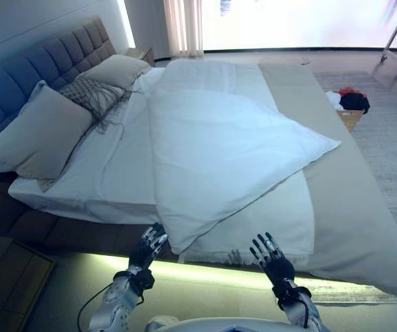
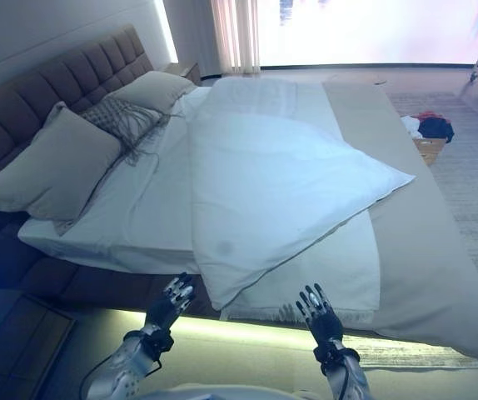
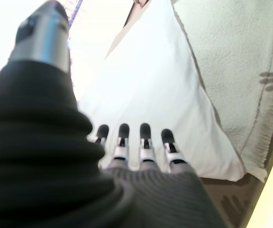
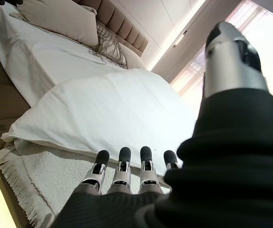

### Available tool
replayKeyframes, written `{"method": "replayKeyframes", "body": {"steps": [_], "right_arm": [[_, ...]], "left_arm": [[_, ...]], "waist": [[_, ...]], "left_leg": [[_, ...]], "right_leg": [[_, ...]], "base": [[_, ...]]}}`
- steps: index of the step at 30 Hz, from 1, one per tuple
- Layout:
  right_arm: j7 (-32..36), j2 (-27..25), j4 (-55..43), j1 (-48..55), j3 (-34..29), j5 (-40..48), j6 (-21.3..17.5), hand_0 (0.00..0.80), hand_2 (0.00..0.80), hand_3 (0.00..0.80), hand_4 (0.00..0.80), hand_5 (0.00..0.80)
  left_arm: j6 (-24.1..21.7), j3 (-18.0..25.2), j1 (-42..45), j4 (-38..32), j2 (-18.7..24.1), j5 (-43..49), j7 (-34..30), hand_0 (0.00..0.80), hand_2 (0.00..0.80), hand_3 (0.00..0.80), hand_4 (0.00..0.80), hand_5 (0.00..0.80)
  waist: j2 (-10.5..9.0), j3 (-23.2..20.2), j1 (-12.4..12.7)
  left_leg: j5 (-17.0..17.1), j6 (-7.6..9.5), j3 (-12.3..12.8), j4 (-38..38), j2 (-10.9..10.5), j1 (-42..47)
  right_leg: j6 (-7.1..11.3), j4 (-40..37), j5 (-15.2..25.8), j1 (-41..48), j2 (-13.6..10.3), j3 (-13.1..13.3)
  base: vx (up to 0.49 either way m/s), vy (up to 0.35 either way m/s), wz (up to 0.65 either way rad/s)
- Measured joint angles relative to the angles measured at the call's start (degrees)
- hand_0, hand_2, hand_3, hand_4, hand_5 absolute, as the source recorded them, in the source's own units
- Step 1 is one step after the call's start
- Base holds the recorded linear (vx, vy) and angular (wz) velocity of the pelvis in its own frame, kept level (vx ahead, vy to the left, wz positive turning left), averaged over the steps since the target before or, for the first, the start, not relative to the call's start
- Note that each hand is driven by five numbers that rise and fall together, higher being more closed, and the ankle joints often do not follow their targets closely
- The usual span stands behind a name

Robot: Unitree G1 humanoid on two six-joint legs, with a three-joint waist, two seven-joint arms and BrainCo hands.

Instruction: Make the bed neatly

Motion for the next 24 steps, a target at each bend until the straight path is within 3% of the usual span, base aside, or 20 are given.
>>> {"method": "replayKeyframes", "body": {"steps": [19, 24], "right_arm": [[0.0, -0.1, 0.0, 1.1, -0.2, 0.0, 0.8, 0.0, 0.0, 0.0, 0.0, 0.0], [0.3, -0.5, 0.0, 1.0, -0.2, 0.0, 2.1, 0.0, 0.0, 0.0, 0.0, 0.0]], "left_arm": [[0.0, 0.0, 1.1, 0.0, 0.0, 0.0, -0.6, 0.0, 0.0, 0.0, 0.0, 0.0], [-0.1, 0.0, 0.5, -0.2, 1.0, -0.2, -0.5, 0.0, 0.0, 0.0, 0.0, 0.0]], "waist": [[-0.19, 0.0, 0.0], [-2.57, 1.5, 0.2]], "left_leg": [[-0.3, 0.44, 0.2, 0.7, -0.1, 0.0], [0.2, 1.67, 0.6, 9.9, -0.2, -5.4]], "right_leg": [[-0.07, 0.5, -0.2, 0.1, -0.3, 0.0], [-1.24, 3.7, -1.7, -1.9, -2.2, 0.0]], "base": [[0.005, -0.006, 0.0], [-0.079, -0.06, 0.04]]}}
